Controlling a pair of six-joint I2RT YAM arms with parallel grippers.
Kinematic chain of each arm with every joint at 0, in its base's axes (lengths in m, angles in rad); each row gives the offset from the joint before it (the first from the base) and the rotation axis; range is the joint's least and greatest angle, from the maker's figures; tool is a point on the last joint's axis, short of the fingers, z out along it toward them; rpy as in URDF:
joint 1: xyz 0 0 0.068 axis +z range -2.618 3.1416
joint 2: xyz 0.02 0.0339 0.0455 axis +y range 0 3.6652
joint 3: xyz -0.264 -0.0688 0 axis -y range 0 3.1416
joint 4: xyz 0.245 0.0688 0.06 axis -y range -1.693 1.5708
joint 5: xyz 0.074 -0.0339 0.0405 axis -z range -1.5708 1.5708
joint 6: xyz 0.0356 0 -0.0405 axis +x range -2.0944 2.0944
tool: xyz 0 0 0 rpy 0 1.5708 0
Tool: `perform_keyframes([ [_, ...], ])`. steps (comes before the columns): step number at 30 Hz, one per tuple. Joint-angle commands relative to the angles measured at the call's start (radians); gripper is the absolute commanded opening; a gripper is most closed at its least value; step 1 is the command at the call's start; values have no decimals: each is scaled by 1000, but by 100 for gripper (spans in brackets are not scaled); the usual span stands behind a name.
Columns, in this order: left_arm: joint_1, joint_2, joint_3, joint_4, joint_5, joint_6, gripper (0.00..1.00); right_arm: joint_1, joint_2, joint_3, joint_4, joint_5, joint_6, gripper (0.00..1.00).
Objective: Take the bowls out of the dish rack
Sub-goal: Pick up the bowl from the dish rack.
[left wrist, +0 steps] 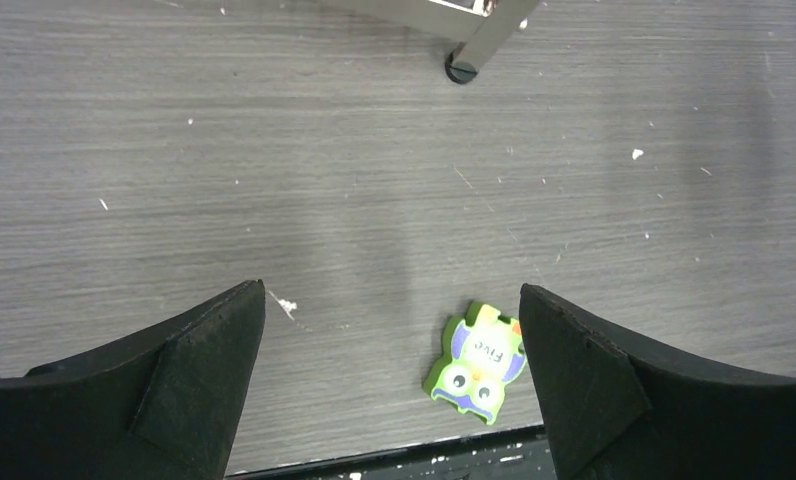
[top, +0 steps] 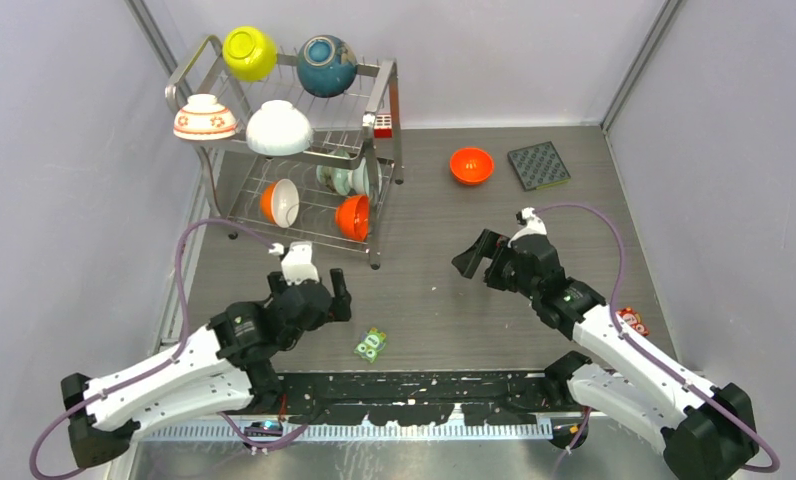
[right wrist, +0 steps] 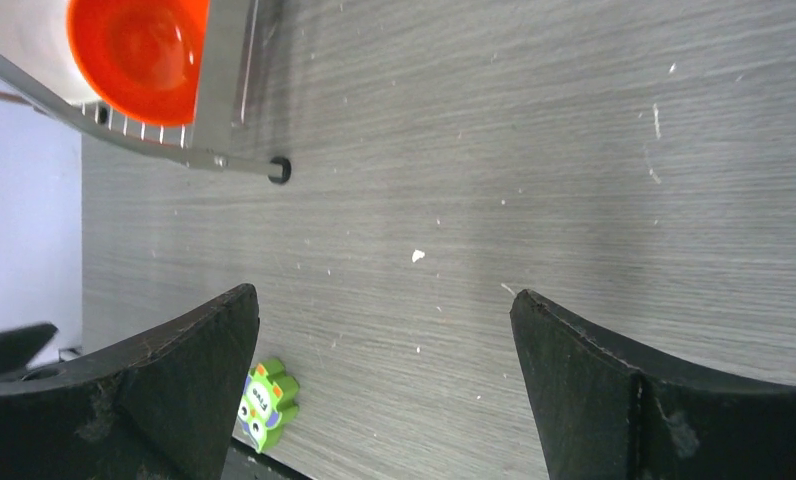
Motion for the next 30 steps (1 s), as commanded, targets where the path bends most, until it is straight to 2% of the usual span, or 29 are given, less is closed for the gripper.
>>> perform_keyframes([
  [1, 38, 167, 125, 65, -8, 63, 100, -2, 5, -35, 106, -83, -7, 100],
  [4, 52, 307, 233, 1, -47, 74, 100, -2, 6, -33, 86, -77, -24, 100],
  [6, 71, 350, 265, 20, -58, 101, 100, -2, -3, -28, 60, -71, -35, 99],
  [9, 116, 382, 302, 39, -93, 148, 100, -1, -32, -35, 22, -53, -44, 99],
  [13, 123, 446, 372, -23, -202, 198, 100, -2, -88, -59, -5, -6, -51, 98],
  [18, 133, 416, 334, 51, -256, 259, 100, -2, -121, -74, -32, 13, -54, 98],
  [20, 182, 383, 300, 82, -236, 262, 100, -1, -120, -72, -34, 11, -54, 98],
  [25, 428, 316, 225, 97, -12, 199, 100, -1, -121, -67, -33, 4, -54, 98],
  [30, 531, 327, 217, 69, -16, 192, 100, -1, -124, -74, -30, 3, -51, 98],
])
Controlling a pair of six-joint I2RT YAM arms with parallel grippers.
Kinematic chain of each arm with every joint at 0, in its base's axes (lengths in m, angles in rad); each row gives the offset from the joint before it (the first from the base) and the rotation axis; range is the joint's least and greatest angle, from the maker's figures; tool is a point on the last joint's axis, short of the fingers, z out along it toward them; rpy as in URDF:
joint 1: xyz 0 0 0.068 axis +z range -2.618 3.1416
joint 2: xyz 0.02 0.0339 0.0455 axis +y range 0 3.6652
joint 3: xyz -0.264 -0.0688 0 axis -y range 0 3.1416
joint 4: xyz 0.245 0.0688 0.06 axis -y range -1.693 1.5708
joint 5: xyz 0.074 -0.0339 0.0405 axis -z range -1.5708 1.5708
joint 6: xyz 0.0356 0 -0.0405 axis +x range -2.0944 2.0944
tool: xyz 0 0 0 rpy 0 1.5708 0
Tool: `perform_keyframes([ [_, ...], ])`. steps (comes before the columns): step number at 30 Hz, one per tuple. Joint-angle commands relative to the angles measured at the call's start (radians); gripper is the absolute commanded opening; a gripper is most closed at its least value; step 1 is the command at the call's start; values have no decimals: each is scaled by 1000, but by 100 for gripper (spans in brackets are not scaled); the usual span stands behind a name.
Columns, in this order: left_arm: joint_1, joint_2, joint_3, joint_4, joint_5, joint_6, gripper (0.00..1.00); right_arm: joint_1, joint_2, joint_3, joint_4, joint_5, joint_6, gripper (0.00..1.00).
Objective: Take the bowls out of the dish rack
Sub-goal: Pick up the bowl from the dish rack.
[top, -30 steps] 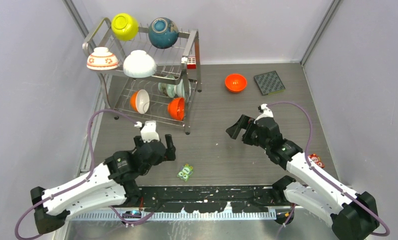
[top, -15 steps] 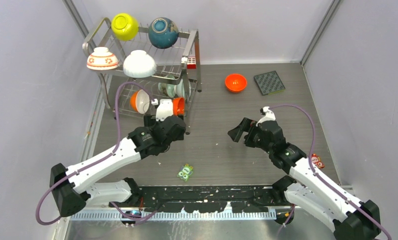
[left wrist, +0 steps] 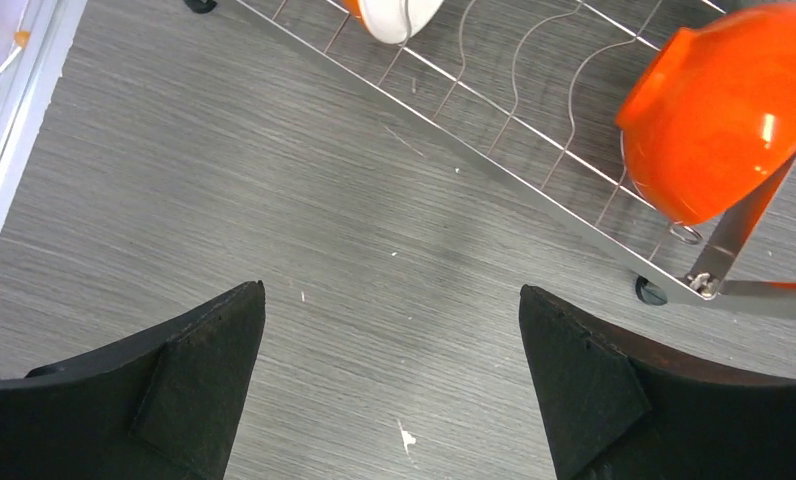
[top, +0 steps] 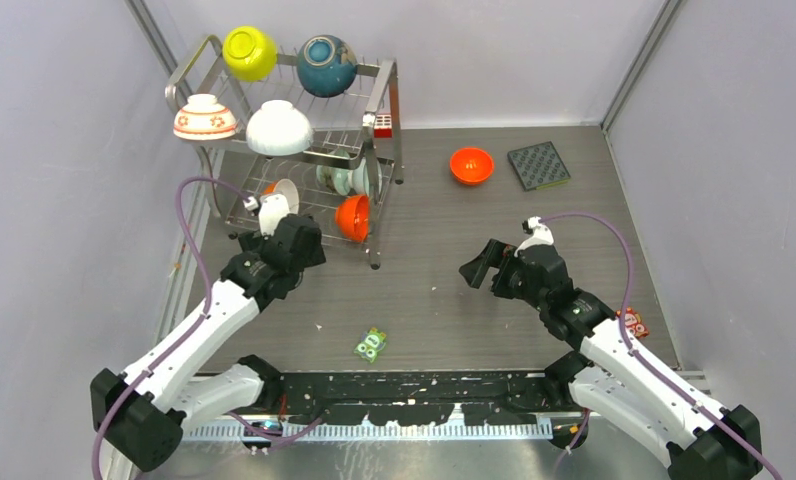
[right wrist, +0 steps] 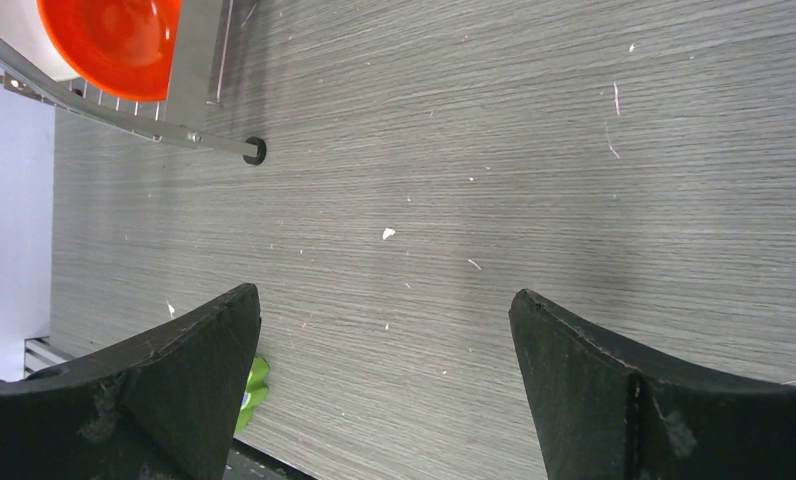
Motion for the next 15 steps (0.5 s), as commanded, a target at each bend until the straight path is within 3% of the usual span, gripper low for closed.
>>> perform_keyframes([
  [1, 70, 2, 0, 16, 36, -10, 100, 0, -15, -3, 13, 11, -9, 98],
  [10, 164, 72, 7, 99, -36, 171, 100, -2, -15, -13, 11, -3, 1, 97],
  [15, 322, 132, 68, 125, 111, 267, 100, -1, -32, -30, 5, -20, 5, 97],
])
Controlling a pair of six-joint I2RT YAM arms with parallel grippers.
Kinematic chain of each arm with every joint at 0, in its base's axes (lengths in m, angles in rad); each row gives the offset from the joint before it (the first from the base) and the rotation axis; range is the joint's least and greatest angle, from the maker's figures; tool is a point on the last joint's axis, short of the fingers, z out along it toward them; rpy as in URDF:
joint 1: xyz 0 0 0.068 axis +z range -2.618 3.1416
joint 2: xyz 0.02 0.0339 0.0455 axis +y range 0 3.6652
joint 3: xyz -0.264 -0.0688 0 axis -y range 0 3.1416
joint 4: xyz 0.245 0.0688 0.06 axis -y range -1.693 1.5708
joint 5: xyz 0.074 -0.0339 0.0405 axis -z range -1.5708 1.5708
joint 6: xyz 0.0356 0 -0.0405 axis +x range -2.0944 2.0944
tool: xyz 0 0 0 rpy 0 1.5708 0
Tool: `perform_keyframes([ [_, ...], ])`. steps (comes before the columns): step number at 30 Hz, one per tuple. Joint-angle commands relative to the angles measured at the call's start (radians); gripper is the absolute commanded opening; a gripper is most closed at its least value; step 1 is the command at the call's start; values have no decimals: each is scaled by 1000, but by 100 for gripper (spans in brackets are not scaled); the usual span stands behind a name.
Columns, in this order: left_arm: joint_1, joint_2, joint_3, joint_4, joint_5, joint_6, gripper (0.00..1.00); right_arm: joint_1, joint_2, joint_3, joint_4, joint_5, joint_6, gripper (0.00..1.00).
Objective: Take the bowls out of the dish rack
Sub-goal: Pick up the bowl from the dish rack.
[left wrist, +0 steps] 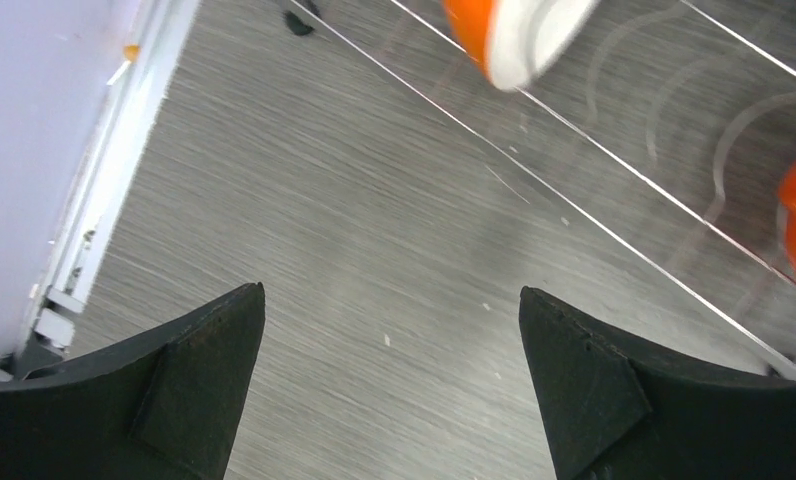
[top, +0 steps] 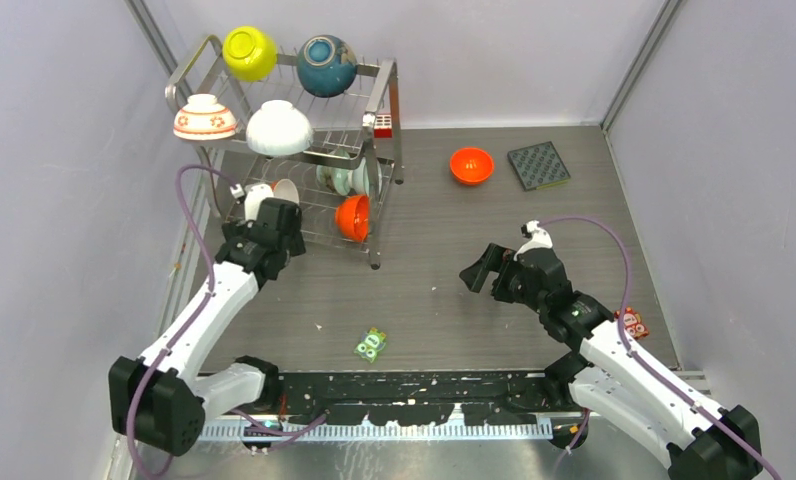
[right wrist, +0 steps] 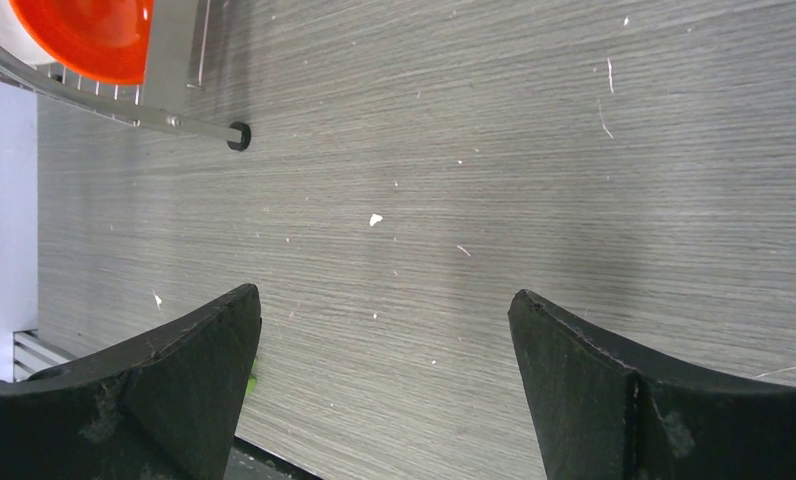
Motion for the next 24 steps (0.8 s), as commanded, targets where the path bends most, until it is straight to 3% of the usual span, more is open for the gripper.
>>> perform_keyframes([
  [1, 142, 72, 82, 62, 104, 119, 100, -1, -34, -11, 6, -14, 4, 97],
  [6, 188, 128, 65, 158, 148, 233, 100, -1, -67, -20, -16, -16, 4, 97],
  [12, 195, 118, -14, 316, 166, 315, 89, -1, -89, -34, -27, -17, 4, 97],
  [15, 195, 102, -41, 394, 167, 317, 85, -1, -89, -37, -25, -18, 4, 97],
  [24, 196, 93, -134, 651, 133, 282, 86, -1, -116, -41, -45, -18, 2, 96],
])
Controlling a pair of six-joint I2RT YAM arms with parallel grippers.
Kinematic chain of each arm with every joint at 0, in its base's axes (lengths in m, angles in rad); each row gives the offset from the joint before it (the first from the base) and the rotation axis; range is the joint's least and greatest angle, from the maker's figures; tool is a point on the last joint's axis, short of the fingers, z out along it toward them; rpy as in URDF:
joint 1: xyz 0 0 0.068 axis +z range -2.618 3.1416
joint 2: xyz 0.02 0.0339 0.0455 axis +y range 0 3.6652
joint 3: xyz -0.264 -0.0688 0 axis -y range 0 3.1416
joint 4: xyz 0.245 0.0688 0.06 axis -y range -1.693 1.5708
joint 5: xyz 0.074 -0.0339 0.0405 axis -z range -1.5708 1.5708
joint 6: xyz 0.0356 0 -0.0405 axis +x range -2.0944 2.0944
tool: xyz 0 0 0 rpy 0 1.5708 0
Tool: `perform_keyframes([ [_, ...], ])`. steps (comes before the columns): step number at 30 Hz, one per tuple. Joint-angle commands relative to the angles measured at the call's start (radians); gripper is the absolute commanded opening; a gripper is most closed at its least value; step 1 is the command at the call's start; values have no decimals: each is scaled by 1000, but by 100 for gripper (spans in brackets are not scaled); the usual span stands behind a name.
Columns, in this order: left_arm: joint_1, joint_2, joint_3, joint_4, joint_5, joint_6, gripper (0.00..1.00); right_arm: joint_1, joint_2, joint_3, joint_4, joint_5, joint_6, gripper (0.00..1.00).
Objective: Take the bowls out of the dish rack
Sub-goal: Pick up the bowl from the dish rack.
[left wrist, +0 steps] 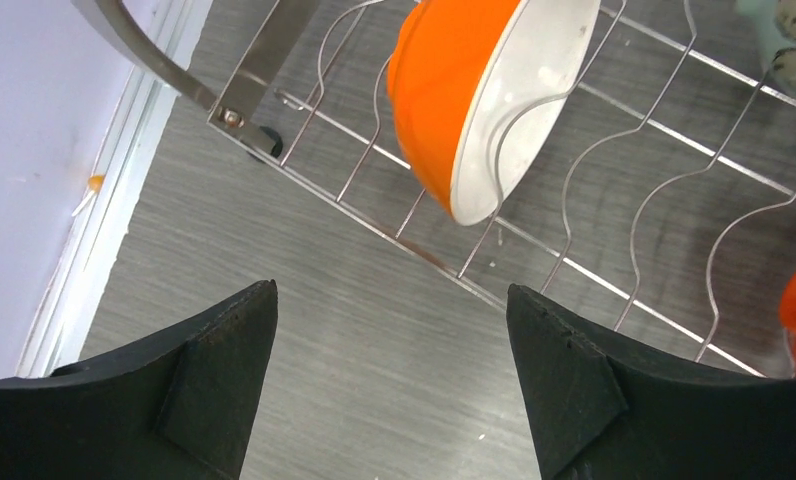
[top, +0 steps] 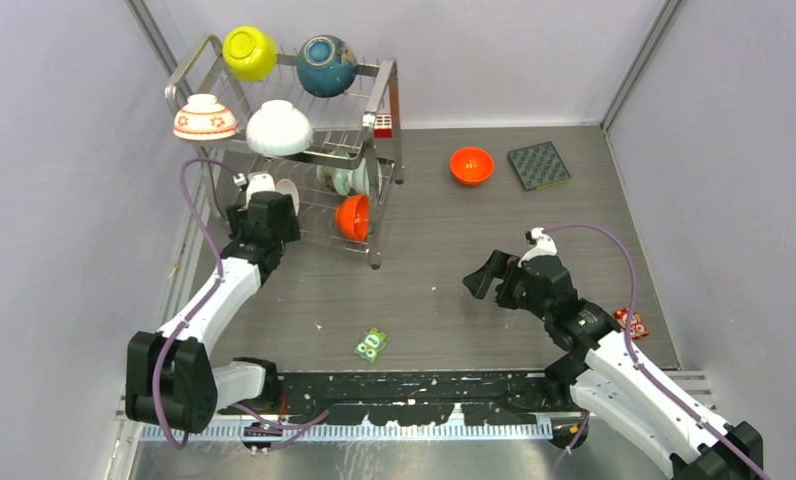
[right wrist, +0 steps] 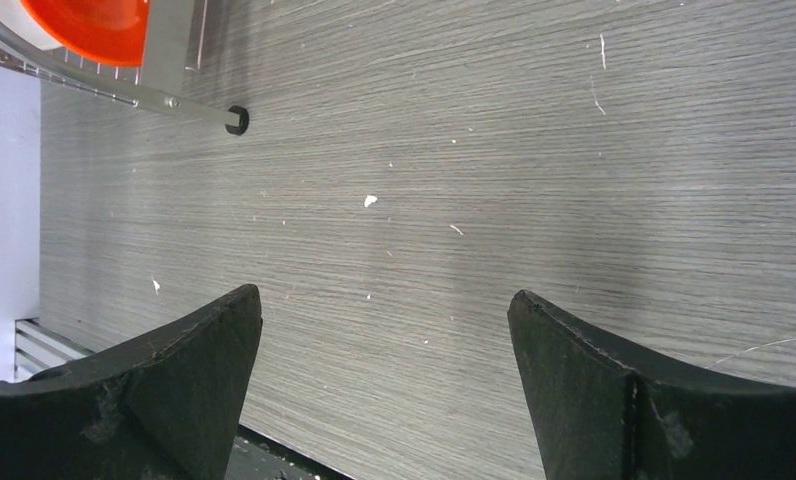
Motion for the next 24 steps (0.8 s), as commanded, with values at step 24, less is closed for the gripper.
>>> perform_keyframes([
  [24, 21, 145, -96, 634, -81, 134, 54, -1, -77, -28, -21, -5, -5, 96],
])
